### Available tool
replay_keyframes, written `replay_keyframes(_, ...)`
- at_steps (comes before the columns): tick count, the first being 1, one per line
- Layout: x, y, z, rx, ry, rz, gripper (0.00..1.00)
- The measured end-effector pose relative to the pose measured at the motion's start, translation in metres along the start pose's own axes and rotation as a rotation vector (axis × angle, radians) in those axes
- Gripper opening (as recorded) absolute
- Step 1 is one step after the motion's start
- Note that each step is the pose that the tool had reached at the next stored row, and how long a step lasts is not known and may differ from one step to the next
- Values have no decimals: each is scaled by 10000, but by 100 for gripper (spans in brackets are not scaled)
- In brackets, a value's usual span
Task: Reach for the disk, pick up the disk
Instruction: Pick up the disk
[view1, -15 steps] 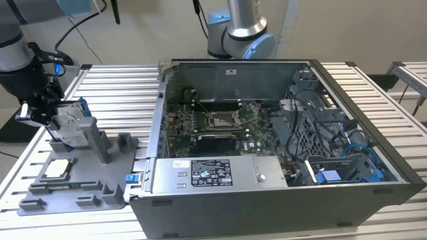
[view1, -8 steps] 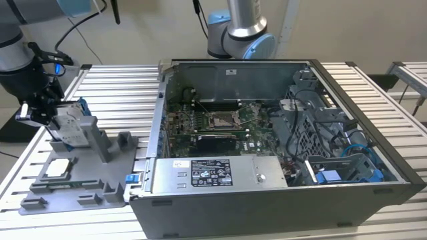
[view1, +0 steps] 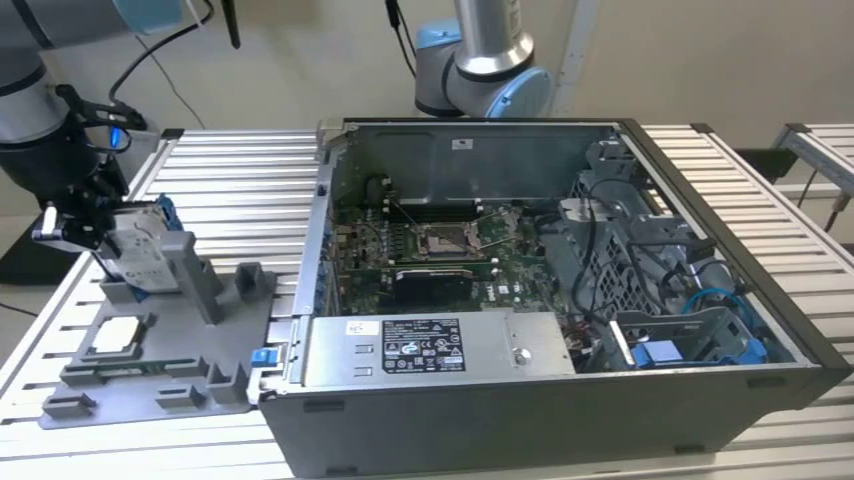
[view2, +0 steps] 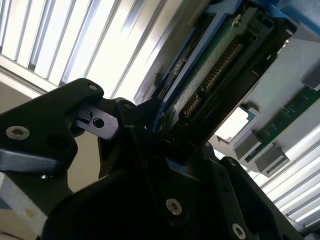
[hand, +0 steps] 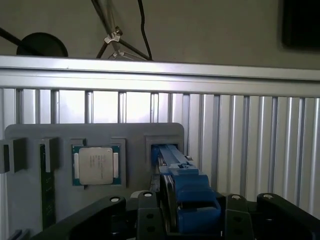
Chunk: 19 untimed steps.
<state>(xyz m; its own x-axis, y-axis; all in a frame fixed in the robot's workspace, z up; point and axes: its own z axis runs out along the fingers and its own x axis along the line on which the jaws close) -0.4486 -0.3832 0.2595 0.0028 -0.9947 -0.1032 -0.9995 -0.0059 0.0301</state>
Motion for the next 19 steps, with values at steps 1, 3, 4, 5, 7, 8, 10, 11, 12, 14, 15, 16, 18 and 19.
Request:
replay_keyframes(1, 0, 0, 0, -1, 1, 0, 100)
replay_keyframes(3, 0, 0, 0, 0, 4, 0, 100)
replay_keyframes(4, 0, 0, 0, 0, 5, 0, 100)
replay_keyframes(5, 0, 0, 0, 0, 6, 0, 100)
replay_keyframes(7, 0, 0, 0, 1, 8, 0, 100)
replay_keyframes(8, 0, 0, 0, 0, 9, 0, 100)
replay_keyframes(10, 0, 0, 0, 0, 12, 0, 100)
replay_keyframes(11, 0, 0, 0, 0, 12, 0, 100)
replay_keyframes(12, 0, 0, 0, 0, 14, 0, 100)
replay_keyframes(14, -1, 0, 0, 0, 32, 2, 100)
replay_keyframes(15, 0, 0, 0, 0, 43, 2, 100)
replay_keyframes(16, 0, 0, 0, -1, 45, 1, 100)
replay_keyframes(18, -1, 0, 0, -1, 20, 1, 100)
replay_keyframes(19, -1, 0, 0, 0, 20, 2, 100)
